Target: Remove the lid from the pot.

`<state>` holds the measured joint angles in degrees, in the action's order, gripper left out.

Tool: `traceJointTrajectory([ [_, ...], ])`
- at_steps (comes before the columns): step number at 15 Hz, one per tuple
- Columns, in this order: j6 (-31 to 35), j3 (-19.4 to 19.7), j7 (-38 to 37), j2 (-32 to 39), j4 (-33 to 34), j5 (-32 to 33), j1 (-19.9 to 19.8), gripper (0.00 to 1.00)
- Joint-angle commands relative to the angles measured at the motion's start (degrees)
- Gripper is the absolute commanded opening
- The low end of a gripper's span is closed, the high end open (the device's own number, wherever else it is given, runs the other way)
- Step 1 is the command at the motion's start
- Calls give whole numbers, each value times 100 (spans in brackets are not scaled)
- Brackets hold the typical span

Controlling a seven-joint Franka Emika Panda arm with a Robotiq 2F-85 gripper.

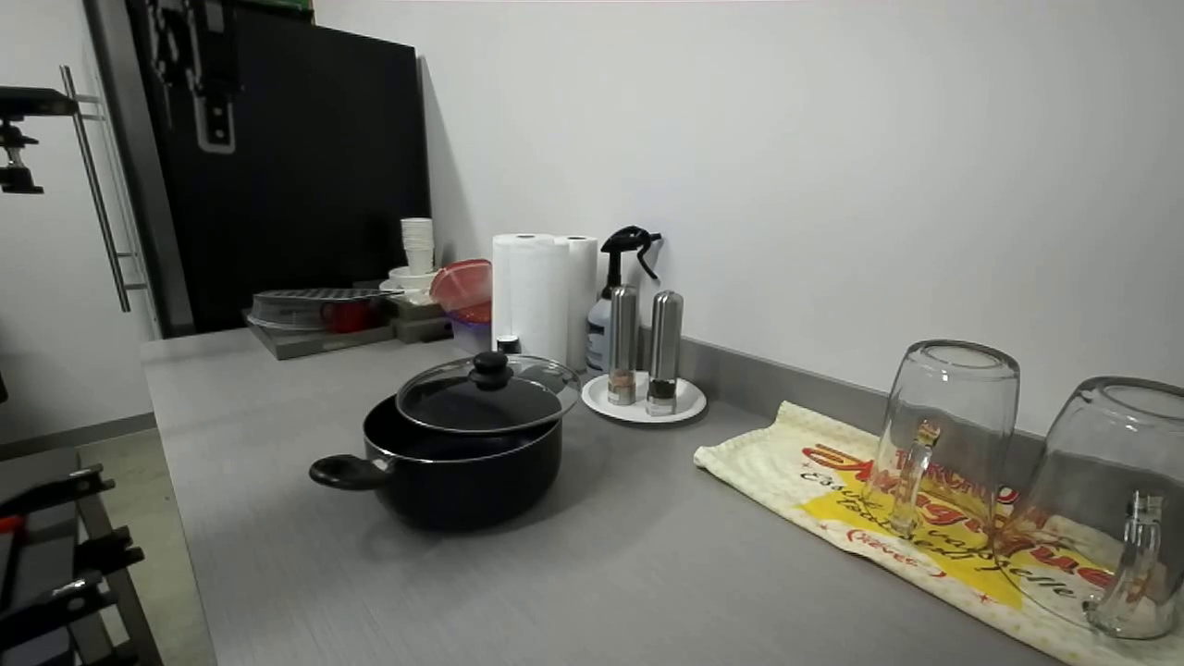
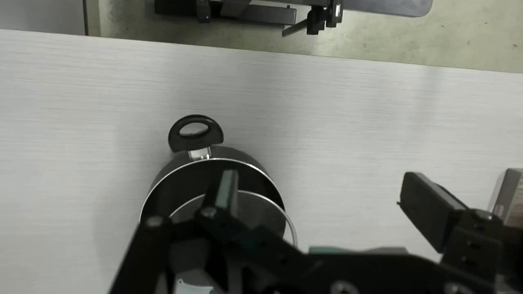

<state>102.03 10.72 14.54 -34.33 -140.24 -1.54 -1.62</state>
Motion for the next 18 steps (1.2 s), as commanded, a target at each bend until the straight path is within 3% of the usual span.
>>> traceJointTrajectory([
  [1,-12,-94,-93,863,1083,-23,-21,100],
  [9,-30,-336,-520,3139,3234,-231,-18,100],
  [18,-1028,-605,-1280,6024,5360,-269,-198,100],
])
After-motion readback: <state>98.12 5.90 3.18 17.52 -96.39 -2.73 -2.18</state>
